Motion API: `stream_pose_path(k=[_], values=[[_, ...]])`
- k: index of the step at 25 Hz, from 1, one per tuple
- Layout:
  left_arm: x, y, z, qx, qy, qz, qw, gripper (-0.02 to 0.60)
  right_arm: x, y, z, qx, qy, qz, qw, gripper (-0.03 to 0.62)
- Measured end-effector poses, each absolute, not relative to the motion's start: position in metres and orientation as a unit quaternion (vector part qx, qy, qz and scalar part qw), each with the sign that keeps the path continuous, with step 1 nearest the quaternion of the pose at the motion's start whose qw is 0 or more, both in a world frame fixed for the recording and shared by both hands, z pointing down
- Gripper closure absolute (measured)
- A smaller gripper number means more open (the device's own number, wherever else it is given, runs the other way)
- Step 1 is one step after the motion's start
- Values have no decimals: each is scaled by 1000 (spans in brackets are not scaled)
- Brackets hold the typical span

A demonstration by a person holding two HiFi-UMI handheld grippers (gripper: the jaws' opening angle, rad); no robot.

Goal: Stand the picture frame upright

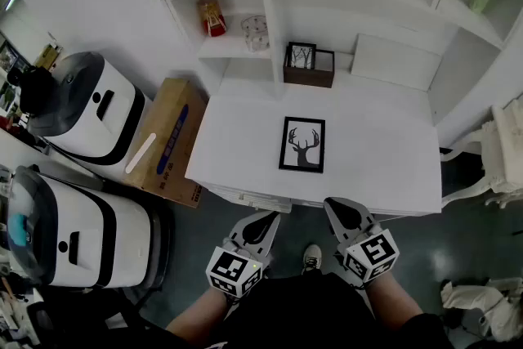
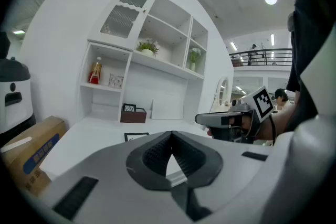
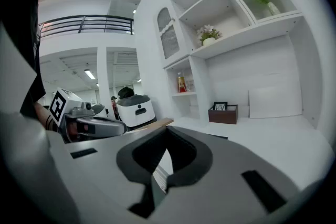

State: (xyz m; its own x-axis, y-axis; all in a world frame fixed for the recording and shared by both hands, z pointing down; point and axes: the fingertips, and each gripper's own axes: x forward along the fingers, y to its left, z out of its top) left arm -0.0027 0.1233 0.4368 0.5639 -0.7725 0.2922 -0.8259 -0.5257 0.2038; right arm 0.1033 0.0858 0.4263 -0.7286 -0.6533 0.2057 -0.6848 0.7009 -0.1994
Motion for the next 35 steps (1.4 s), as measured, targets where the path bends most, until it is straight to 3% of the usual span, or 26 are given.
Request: stream_pose_path(k=[35], values=[[33, 109, 453, 853, -482, 92, 176, 578, 128, 64, 449, 336, -930, 132, 67, 592]])
